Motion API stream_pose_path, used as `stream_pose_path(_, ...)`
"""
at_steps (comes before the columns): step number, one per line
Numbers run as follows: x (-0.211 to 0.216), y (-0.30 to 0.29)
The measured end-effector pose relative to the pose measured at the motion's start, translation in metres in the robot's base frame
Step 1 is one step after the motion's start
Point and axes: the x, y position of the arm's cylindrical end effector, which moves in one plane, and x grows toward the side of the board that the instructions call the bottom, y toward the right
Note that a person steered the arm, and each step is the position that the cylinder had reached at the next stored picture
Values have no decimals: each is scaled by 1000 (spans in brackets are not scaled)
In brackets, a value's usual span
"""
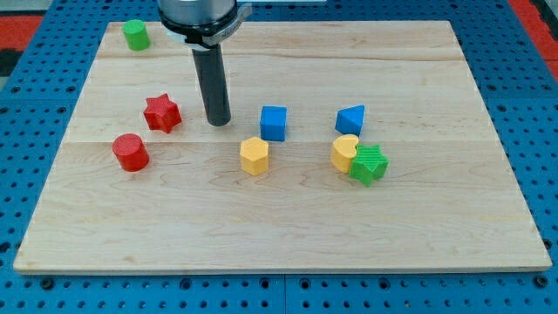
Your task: Slide the red star to the center left of the board
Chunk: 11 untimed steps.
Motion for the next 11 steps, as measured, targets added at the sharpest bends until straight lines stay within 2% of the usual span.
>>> stream_pose_path(5,-19,-77)
stream_pose_path(11,-19,-105)
